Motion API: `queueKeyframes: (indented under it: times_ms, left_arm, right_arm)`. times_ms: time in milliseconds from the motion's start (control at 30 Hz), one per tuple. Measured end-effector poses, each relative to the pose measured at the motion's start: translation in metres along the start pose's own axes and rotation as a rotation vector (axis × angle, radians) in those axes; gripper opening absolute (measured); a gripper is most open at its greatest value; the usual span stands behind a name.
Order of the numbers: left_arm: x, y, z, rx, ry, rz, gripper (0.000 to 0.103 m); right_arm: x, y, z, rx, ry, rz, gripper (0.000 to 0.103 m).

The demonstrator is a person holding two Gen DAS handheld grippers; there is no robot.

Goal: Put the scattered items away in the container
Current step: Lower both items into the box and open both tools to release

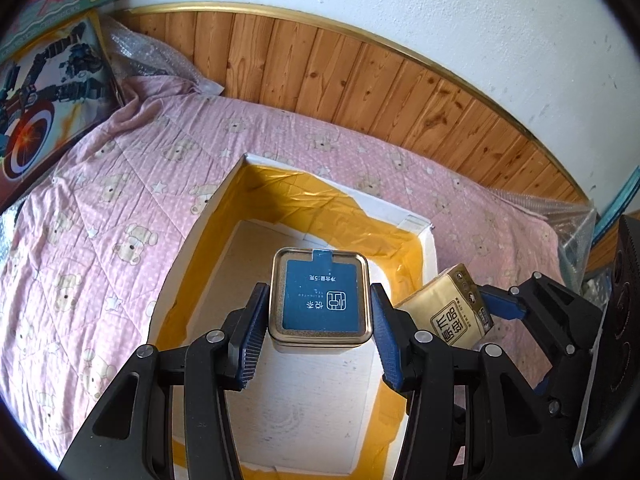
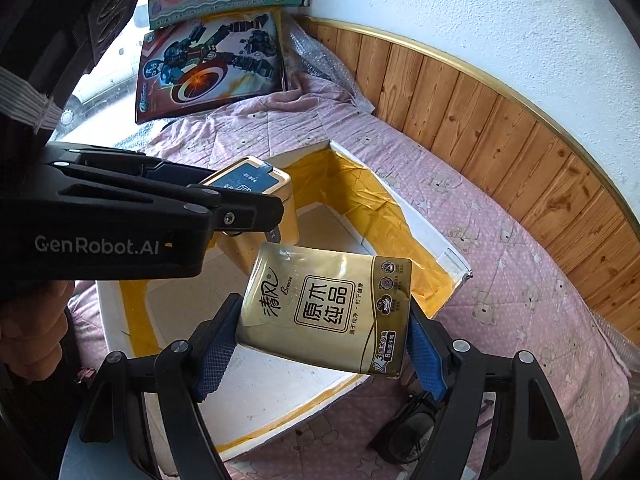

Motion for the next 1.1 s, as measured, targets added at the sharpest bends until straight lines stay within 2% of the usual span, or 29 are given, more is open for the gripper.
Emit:
queueKeyframes:
  times_ms: [533,833,1100]
  left_arm:
    - [0.012,-0.071,-0.005,0.033,0.01,-0.141,0.051]
    - [0.022,-0.108,-0.011,0.091,-0.006,-0.182,0.051]
    - [0.025,-0.13,-0.024,0.107,0.008,-0.191,0.051]
  right_arm:
    - [0.008,-0.061,0.019,0.109,0.096,-0.147,0.077]
    - [0.011,-0.093,0.017,0.112,0.208,-0.268,0.077]
    - [0.009,-0.115,0.028,0.114,0.217,-0.352,0.077]
Point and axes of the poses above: each gripper's, at about its wrist camera, not at the fingertips, and y roughly against the way its jaws point, z to its right, x to its top, the point moved 6 cm from there along -y, roughly the way its jaws point, and after that the axes turned 4 degrees about y, right-handed, at the moved point
